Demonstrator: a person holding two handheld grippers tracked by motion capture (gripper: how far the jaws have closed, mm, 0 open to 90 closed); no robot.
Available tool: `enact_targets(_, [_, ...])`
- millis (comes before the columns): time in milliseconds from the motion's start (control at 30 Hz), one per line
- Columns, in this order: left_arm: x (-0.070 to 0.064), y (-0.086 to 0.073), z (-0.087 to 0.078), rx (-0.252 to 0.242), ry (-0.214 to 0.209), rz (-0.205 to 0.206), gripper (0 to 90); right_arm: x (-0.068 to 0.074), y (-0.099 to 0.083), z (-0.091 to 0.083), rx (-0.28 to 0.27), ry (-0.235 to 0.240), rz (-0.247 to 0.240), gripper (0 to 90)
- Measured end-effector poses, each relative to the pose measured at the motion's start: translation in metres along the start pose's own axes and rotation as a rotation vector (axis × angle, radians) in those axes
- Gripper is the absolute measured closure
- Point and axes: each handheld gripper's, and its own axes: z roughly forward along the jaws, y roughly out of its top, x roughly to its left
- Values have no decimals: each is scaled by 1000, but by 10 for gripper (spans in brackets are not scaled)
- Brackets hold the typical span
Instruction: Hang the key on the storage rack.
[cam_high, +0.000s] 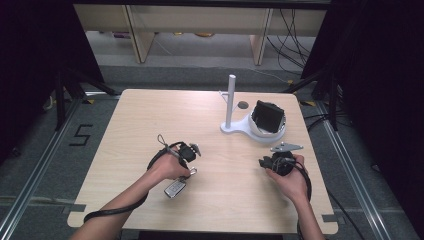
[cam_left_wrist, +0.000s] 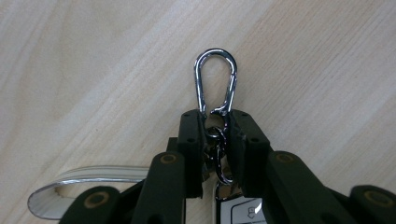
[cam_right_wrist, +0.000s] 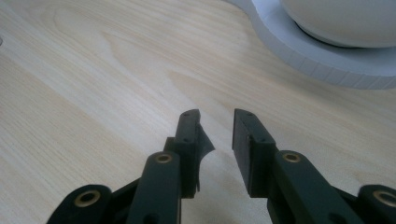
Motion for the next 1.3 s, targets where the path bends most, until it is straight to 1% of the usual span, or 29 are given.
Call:
enact_targets(33, [0, 0, 0, 2, -2, -5, 751, 0, 0, 0, 1, 0, 0, 724])
enact_targets(67, [1, 1, 0, 6, -2, 3, 751, 1, 0, 0, 6, 1, 10, 723])
enact_targets(100, [0, 2, 1, -15, -3, -10, 751, 1, 0, 0, 13, 5, 20, 722])
enact_targets(133, [0, 3, 1, -11, -5, -14, 749, 1, 0, 0, 7, 3, 9, 721])
enact_targets(200, [0, 4, 1, -6, -7, -8, 736, 1, 0, 0, 8, 2, 9, 719])
enact_targets(233, [0, 5, 1, -14, -11, -16, 720, 1, 0, 0, 8, 2, 10, 718])
enact_targets(267, [0, 6, 2, -18, -12, -22, 687, 2, 1, 0, 15, 5, 26, 717])
enact_targets(300, [0, 7, 2, -9, -10, -15, 652, 2, 1, -1, 18, 10, 35, 715])
enact_targets(333, [0, 7, 3, -22, -12, -22, 637, 2, 1, -1, 18, 10, 34, 714])
enact_targets(367, [0, 8, 2, -12, -15, -24, 630, 2, 1, -1, 18, 10, 34, 714])
enact_targets(400, [0, 9, 2, -12, -14, -29, 633, 2, 1, -1, 18, 10, 34, 713])
enact_targets(433, [1, 10, 2, -4, -10, -17, 643, 1, 0, 0, 13, 8, 21, 712])
enact_targets(467, [0, 10, 3, -13, -4, -23, 655, 1, 0, 0, 12, 7, 19, 711])
enact_targets(533, [-1, 11, 2, 14, 12, 0, 698, 2, 0, 0, 18, 12, 33, 709])
enact_targets(600, [-5, 12, 2, 13, 24, 6, 716, 1, 0, 1, 17, 9, 20, 707])
enact_targets(633, [-7, 12, 2, 17, 34, 27, 722, 1, 0, 1, 14, 7, 12, 706])
enact_targets(700, [-11, 13, 2, 38, 49, 51, 743, 2, 0, 1, 23, 12, 25, 705])
enact_targets(767, [-12, 14, 2, 48, 53, 74, 748, 2, -1, 2, 16, 13, 2, 704])
enact_targets(833, [-12, 15, 2, 51, 48, 83, 751, 2, -1, 2, 22, 13, 1, 704])
enact_targets(867, [-11, 15, 2, 52, 46, 88, 752, 3, -1, 2, 24, 17, 13, 703])
enact_targets(900, [-11, 14, 2, 52, 45, 95, 753, 2, -1, 2, 21, 15, 3, 704])
enact_targets(967, [-9, 12, 2, 33, 31, 91, 754, 2, -1, 2, 20, 16, 1, 703])
enact_targets(1033, [-5, 9, 1, 17, 7, 73, 754, 2, -1, 3, 21, 16, 6, 703])
enact_targets(1100, [-2, 3, 1, -29, -22, 48, 754, 1, -1, 3, 27, 19, -4, 703])
enact_targets(1133, [-1, 2, 1, -33, -25, 52, 754, 1, -1, 3, 25, 16, -6, 703])
enact_targets(1167, [-2, 0, 1, -57, -24, 40, 754, 1, -1, 3, 19, 15, -5, 702])
enact_targets(1200, [-2, -1, 1, -60, -23, 47, 754, 2, 0, 2, 26, 19, 14, 702])
enact_targets(1233, [-2, -3, 1, -67, -23, 44, 754, 2, -1, 3, 14, 12, 7, 702])
enact_targets(1300, [-3, -5, 1, -80, -31, 46, 754, 1, 0, 2, 18, 12, 5, 702])
